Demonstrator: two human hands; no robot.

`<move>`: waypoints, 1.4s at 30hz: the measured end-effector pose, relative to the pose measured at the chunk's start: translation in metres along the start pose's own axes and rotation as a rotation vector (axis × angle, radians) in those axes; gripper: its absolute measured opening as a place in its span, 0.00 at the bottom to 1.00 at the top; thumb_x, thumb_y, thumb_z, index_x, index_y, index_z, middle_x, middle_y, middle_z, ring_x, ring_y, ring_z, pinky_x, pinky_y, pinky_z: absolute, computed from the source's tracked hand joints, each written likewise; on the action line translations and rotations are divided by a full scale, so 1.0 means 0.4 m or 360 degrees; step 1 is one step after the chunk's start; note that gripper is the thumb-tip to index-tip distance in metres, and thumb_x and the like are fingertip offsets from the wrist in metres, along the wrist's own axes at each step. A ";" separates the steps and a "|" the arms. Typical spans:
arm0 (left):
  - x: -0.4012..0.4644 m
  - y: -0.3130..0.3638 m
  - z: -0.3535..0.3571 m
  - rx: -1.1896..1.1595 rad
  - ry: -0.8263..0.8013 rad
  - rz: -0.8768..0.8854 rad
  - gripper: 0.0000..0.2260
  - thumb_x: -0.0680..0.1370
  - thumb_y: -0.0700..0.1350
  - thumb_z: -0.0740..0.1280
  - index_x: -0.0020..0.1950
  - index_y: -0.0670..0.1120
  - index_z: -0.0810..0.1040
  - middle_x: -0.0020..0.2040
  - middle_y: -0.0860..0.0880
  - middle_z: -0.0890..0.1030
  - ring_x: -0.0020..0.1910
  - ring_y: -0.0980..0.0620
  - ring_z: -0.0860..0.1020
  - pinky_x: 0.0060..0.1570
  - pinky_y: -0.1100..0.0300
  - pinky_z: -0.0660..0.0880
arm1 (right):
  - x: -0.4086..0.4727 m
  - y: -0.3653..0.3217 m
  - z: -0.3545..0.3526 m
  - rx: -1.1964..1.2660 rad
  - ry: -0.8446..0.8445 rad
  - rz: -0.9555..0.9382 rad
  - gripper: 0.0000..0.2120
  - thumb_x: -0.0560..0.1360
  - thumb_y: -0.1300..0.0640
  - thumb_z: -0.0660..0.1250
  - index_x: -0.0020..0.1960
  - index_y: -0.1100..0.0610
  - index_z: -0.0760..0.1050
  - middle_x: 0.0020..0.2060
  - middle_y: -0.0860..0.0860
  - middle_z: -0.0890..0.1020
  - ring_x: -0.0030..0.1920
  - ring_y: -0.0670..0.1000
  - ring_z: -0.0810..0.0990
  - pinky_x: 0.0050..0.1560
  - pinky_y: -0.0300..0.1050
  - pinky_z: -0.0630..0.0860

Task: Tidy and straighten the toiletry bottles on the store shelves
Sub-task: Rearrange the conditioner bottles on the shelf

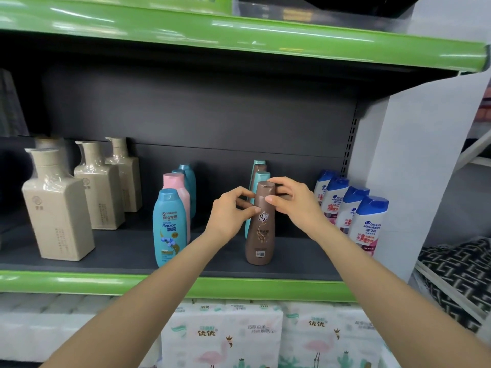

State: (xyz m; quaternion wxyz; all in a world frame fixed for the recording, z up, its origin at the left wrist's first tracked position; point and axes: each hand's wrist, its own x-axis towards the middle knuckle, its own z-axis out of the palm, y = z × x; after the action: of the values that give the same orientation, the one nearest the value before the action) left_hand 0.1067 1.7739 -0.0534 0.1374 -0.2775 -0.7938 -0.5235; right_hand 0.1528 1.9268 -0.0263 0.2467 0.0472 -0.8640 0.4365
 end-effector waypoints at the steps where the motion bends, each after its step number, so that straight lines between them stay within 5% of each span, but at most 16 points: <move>1: 0.000 0.002 -0.002 0.0005 0.0002 0.0005 0.13 0.73 0.42 0.72 0.57 0.45 0.77 0.45 0.49 0.82 0.42 0.57 0.78 0.46 0.62 0.76 | 0.000 0.000 0.001 -0.0022 0.0001 -0.0003 0.20 0.75 0.60 0.68 0.66 0.54 0.71 0.60 0.54 0.78 0.58 0.51 0.79 0.58 0.53 0.78; 12: 0.002 0.015 -0.003 0.0049 0.0000 0.0008 0.14 0.73 0.42 0.71 0.58 0.46 0.75 0.46 0.50 0.81 0.43 0.56 0.79 0.47 0.58 0.78 | 0.011 -0.008 -0.008 0.0066 -0.0039 0.0018 0.20 0.74 0.64 0.68 0.65 0.56 0.73 0.56 0.55 0.79 0.54 0.51 0.79 0.48 0.42 0.79; 17: 0.000 0.016 -0.003 0.0050 -0.0013 0.0002 0.14 0.73 0.42 0.71 0.58 0.46 0.75 0.46 0.50 0.81 0.43 0.56 0.78 0.48 0.58 0.78 | 0.011 -0.005 -0.014 0.0129 -0.0072 0.0042 0.20 0.74 0.64 0.67 0.65 0.56 0.73 0.57 0.56 0.79 0.57 0.53 0.79 0.53 0.48 0.80; 28: 0.000 0.026 -0.007 0.0038 -0.0006 0.0023 0.14 0.74 0.43 0.70 0.59 0.46 0.75 0.48 0.50 0.80 0.42 0.57 0.77 0.46 0.63 0.76 | -0.001 -0.005 -0.022 0.0283 -0.0070 0.0127 0.19 0.75 0.61 0.68 0.66 0.55 0.73 0.55 0.53 0.80 0.56 0.50 0.80 0.51 0.44 0.80; 35: 0.038 0.064 -0.033 0.0206 0.0021 0.0398 0.14 0.74 0.44 0.70 0.60 0.50 0.76 0.56 0.53 0.76 0.51 0.58 0.76 0.50 0.70 0.71 | 0.064 0.000 -0.058 0.0364 0.0168 0.0217 0.11 0.79 0.61 0.62 0.60 0.60 0.76 0.52 0.55 0.81 0.52 0.51 0.81 0.50 0.41 0.78; 42: 0.080 0.073 -0.036 0.0517 -0.0221 0.0664 0.13 0.72 0.44 0.72 0.57 0.47 0.79 0.51 0.53 0.77 0.51 0.60 0.74 0.55 0.65 0.71 | 0.160 0.002 -0.033 -0.0134 -0.0098 0.0196 0.16 0.77 0.60 0.65 0.64 0.54 0.74 0.57 0.53 0.79 0.57 0.52 0.77 0.60 0.53 0.75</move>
State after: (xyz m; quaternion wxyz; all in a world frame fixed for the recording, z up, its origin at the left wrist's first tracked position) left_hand 0.0967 1.7791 -0.0091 0.2303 -0.4445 -0.8005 -0.3296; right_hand 0.1014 1.9461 0.0095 0.1946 -0.0031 -0.8900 0.4124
